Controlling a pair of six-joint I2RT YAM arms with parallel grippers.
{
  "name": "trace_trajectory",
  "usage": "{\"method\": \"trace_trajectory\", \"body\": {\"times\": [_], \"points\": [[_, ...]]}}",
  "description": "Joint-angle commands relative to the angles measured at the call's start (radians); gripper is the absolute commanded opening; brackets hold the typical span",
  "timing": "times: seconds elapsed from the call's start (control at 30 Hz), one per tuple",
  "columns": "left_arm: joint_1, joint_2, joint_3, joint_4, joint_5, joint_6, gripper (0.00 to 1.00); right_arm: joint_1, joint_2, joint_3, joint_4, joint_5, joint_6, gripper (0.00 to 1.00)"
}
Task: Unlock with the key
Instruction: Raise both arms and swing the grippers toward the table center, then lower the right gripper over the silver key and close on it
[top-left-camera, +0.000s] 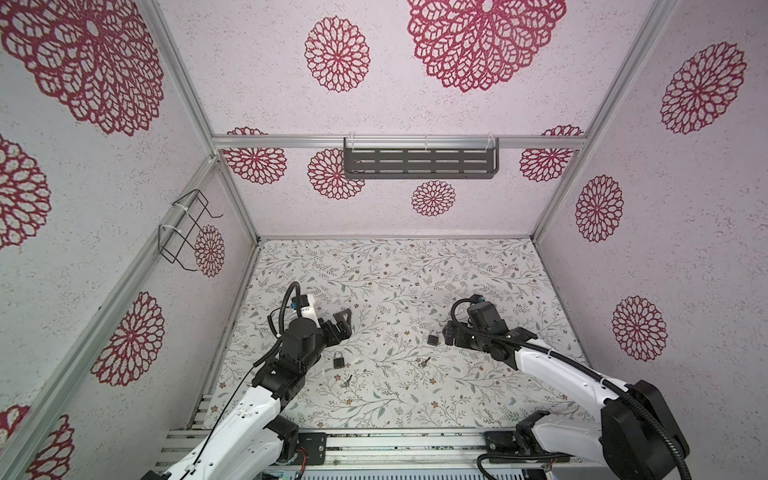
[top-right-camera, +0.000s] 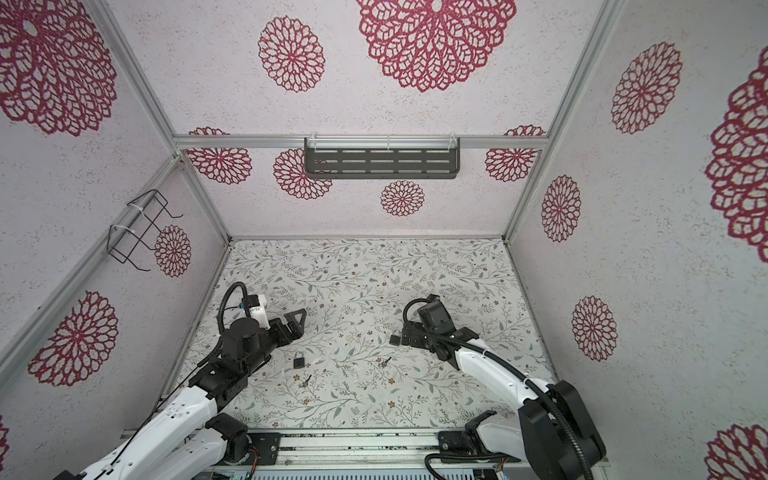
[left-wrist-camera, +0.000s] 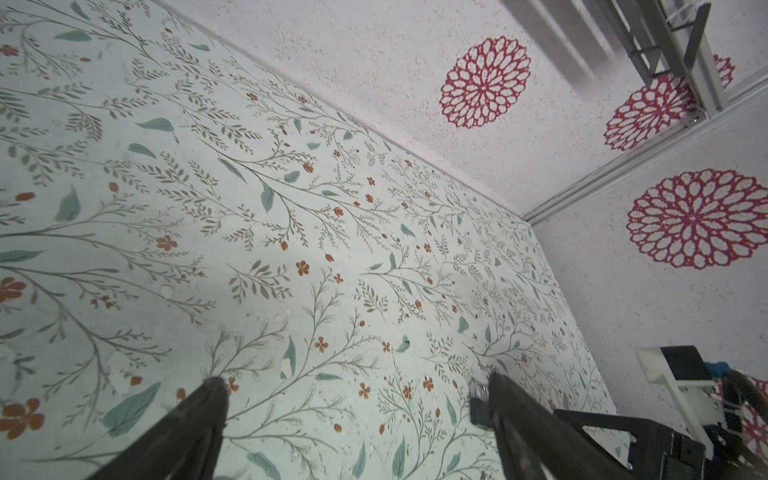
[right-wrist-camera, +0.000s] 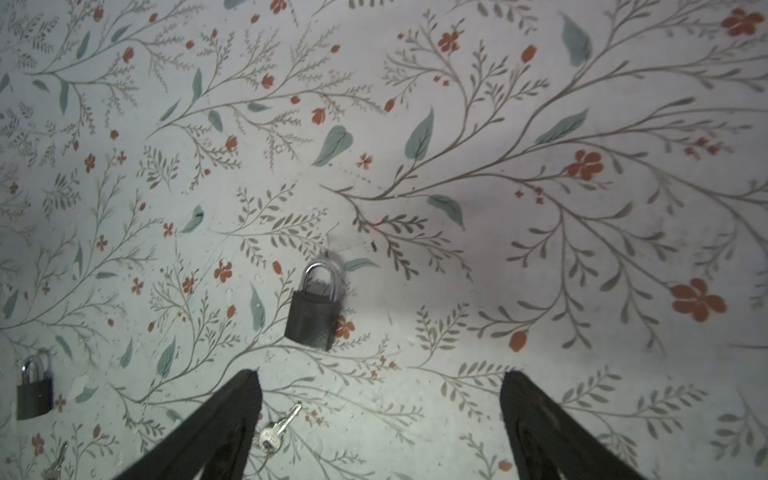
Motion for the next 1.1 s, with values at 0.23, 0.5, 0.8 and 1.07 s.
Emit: {"method": "trace_trajectory", "body": {"times": [0.23,0.5,0.8,1.07], "points": [[-0.226,0.088,-0.022,0.120,-0.145,-0.055,1.00,0.209,0.028,-0.001,-0.014,0.092,0.151,0.92],[-0.329,0.187,0.002,0.176,-0.218,-0.069,1.00,0.292,0.131,0.034,-0.026,0.140,0.240,0.85],[-0.351,0.211,-0.004,0.198,-0.235,-0.092,1.00,0.379,0.218,0.079,-0.070,0.233,0.336,0.82],[-0.365,0.236,-0.008,0.226,-0.254,-0.152,1.00,0.414,0.314,0.150,-0.108,0.279,0.354,0.84]]}}
